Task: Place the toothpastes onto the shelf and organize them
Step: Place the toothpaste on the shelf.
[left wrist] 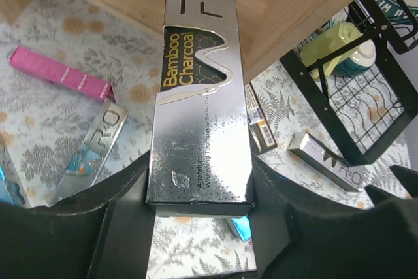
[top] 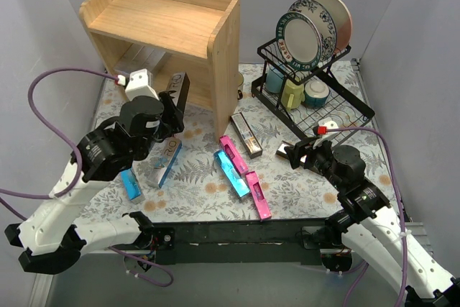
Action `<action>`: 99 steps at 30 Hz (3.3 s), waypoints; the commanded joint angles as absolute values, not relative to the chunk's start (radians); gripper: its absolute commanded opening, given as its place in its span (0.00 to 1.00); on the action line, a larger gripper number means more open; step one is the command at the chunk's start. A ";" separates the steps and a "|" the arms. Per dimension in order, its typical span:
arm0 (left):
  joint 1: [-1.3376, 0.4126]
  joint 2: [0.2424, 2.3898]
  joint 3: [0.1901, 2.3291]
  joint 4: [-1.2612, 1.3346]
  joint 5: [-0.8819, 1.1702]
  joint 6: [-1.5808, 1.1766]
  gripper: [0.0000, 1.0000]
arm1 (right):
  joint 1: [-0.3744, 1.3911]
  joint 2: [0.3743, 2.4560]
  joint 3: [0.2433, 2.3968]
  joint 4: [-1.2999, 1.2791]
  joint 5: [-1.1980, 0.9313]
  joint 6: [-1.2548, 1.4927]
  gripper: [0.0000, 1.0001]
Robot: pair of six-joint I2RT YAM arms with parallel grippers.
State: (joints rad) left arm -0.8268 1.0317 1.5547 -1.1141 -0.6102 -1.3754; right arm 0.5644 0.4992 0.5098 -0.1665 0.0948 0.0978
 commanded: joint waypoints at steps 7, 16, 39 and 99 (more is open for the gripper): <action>-0.775 1.112 1.329 -0.467 -0.576 -0.932 0.36 | 0.569 0.483 0.526 -0.140 0.103 0.084 0.78; -0.529 1.103 1.083 -0.115 -0.226 -0.847 0.35 | 0.569 0.469 0.523 -0.138 0.107 0.083 0.78; -0.512 1.215 0.953 0.097 -0.041 -0.808 0.54 | 0.569 0.462 0.520 -0.135 0.098 0.086 0.78; -0.492 1.098 0.879 0.026 -0.117 -0.844 0.63 | 0.569 0.468 0.518 -0.140 0.097 0.089 0.78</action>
State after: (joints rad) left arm -0.4992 1.0874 0.8211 -0.0021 -0.1596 -0.8864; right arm 0.5644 0.4747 0.5095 -0.1669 0.0944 0.0978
